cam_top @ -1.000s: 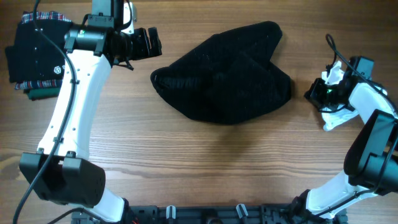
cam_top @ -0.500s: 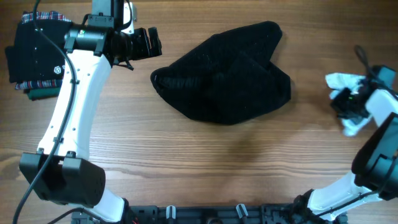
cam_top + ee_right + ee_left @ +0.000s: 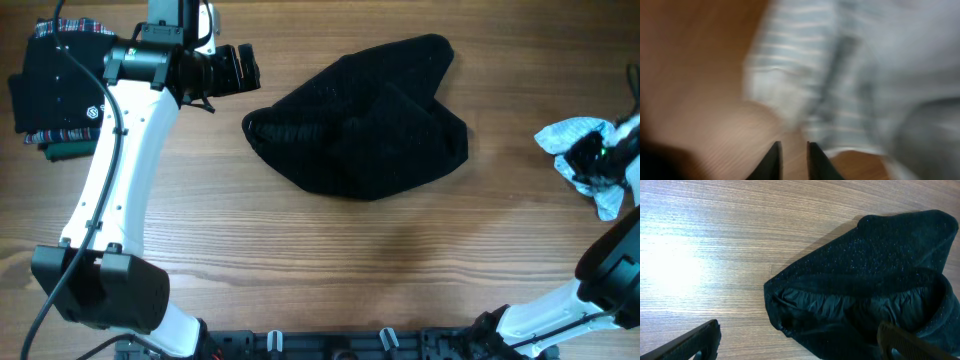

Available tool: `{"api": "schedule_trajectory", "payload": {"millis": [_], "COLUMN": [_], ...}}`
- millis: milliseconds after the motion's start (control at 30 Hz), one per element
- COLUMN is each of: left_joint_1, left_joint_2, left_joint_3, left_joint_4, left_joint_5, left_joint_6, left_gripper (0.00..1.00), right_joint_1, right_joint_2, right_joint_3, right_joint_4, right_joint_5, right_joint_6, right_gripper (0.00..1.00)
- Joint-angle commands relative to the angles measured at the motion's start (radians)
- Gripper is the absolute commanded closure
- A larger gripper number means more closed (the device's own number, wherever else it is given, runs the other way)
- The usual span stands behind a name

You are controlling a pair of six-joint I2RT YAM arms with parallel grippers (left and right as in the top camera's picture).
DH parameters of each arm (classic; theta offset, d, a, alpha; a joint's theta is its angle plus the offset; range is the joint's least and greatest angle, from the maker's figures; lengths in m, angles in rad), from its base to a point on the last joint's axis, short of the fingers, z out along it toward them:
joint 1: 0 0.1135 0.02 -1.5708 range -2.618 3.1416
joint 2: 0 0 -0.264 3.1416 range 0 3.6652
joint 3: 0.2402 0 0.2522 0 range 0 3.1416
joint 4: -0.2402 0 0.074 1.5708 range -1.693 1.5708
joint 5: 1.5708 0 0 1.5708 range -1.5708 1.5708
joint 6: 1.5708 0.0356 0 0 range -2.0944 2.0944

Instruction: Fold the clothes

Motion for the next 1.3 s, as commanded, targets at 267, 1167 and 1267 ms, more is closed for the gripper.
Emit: {"api": "schedule_trajectory", "payload": {"millis": [267, 1167, 1267], "left_joint_1": [0.001, 0.085, 0.085], "left_joint_2": [0.048, 0.301, 0.327], "left_joint_3": [0.008, 0.005, 0.005], "left_joint_4": [-0.001, -0.027, -0.023], "left_joint_5": [-0.012, 0.053, 0.061], "left_joint_6": [-0.045, -0.203, -0.203], "left_gripper": [0.0, 0.0, 0.0], "right_joint_1": [0.288, 0.89, 0.902], "right_joint_2": [-0.125, 0.074, 0.074], "right_joint_3": [0.289, 0.325, 0.325], "right_joint_4": [-0.242, -0.073, -0.072], "right_joint_5": [-0.145, 0.171, 0.172], "right_joint_6": [-0.182, 0.037, 0.037], "right_gripper": [0.2, 0.15, 0.15]}}
